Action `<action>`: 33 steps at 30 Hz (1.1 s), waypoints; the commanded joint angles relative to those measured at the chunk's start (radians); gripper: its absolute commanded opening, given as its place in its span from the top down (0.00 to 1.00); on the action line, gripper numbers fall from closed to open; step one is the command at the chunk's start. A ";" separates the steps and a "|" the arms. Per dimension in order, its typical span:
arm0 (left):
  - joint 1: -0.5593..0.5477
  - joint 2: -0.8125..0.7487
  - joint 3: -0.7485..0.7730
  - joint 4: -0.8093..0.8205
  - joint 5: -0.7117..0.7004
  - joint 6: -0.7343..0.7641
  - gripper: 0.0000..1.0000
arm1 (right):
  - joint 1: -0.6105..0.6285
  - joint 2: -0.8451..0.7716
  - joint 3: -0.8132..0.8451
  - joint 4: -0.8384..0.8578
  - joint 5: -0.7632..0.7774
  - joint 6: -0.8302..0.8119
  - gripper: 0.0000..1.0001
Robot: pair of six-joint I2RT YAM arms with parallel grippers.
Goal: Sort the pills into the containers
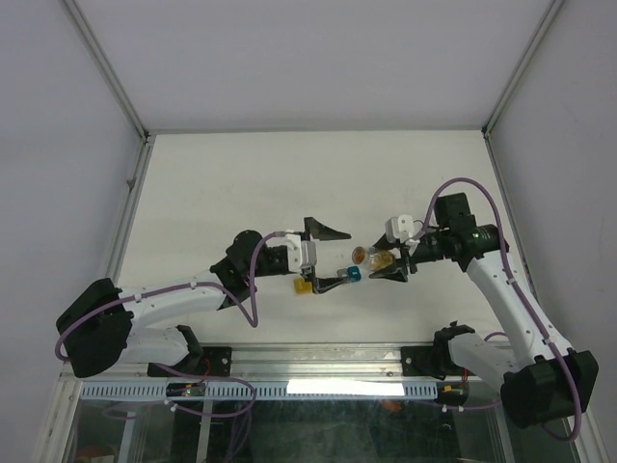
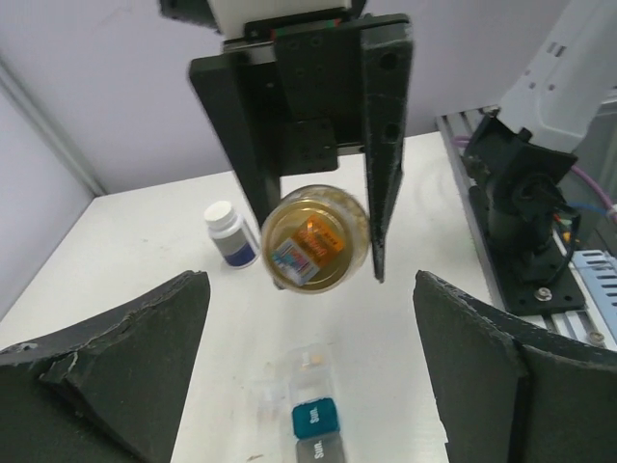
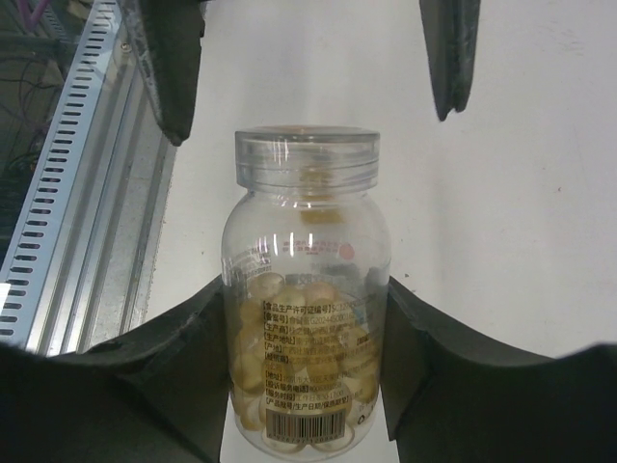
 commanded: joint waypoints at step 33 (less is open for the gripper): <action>0.012 0.136 0.084 0.121 0.122 -0.110 0.91 | 0.058 0.080 0.049 -0.046 0.042 -0.083 1.00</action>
